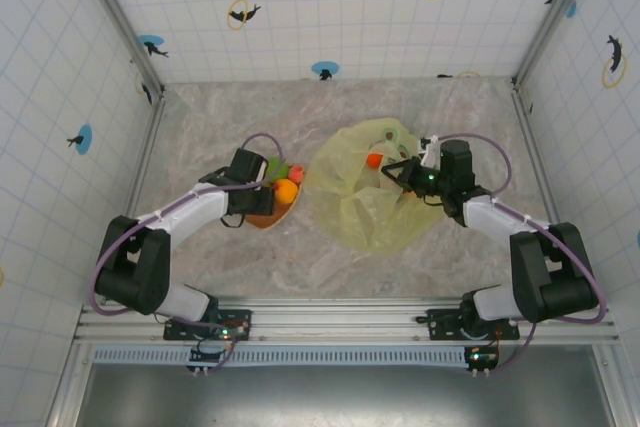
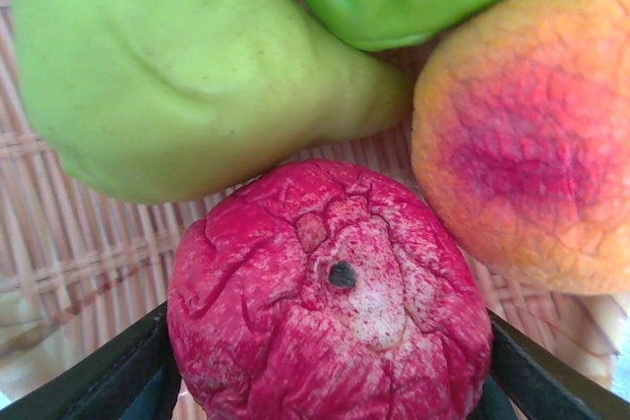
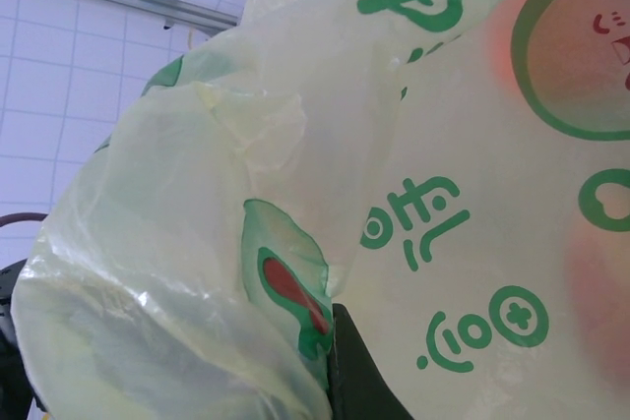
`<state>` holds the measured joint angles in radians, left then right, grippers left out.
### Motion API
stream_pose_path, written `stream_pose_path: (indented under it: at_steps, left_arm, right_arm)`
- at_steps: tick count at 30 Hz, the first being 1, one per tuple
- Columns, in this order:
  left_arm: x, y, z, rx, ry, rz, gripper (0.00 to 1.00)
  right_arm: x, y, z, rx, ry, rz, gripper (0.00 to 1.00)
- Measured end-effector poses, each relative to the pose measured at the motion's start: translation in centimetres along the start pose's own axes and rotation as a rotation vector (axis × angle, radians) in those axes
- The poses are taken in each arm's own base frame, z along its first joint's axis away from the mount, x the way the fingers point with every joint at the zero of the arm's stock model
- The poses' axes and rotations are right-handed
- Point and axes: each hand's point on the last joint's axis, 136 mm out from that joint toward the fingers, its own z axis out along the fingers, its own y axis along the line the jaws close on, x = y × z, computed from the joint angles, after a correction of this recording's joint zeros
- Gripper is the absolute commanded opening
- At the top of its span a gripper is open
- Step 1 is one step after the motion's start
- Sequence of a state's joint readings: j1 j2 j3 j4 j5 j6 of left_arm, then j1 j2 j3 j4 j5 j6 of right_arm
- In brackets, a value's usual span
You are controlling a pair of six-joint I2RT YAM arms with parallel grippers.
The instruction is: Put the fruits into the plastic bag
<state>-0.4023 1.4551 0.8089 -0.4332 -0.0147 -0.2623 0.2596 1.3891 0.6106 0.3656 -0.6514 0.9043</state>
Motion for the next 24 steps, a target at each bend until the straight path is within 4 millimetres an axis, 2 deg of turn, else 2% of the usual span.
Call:
stream_pose_path:
  at_steps: [7, 10, 15, 18, 19, 24]
  left_arm:
    - [-0.4, 0.0, -0.6, 0.006, -0.025, -0.003, 0.6]
    - [-1.3, -0.2, -2.3, 0.022, -0.083, -0.015, 0.6]
    - [-2.6, -1.2, -6.4, 0.096, -0.214, -0.033, 0.59]
    - [-2.6, -3.3, -8.3, 0.189, -0.266, -0.013, 0.59]
    - [-2.2, -4.6, -8.7, 0.235, -0.274, 0.008, 0.59]
    - [0.3, -10.9, -8.6, 0.397, -0.239, 0.129, 0.59]
  right_arm:
    - [0.0, 0.0, 0.0, 0.0, 0.001, 0.0, 0.0]
    - [0.0, 0.0, 0.0, 0.0, 0.0, 0.001, 0.0]
    - [-0.1, -0.1, -0.1, 0.001, -0.003, 0.002, 0.0]
    - [-0.1, -0.1, -0.1, 0.002, -0.004, 0.003, 0.0]
    - [-0.1, -0.1, -0.1, 0.002, -0.004, 0.003, 0.0]
    - [-0.1, -0.1, -0.1, 0.001, -0.003, 0.006, 0.0]
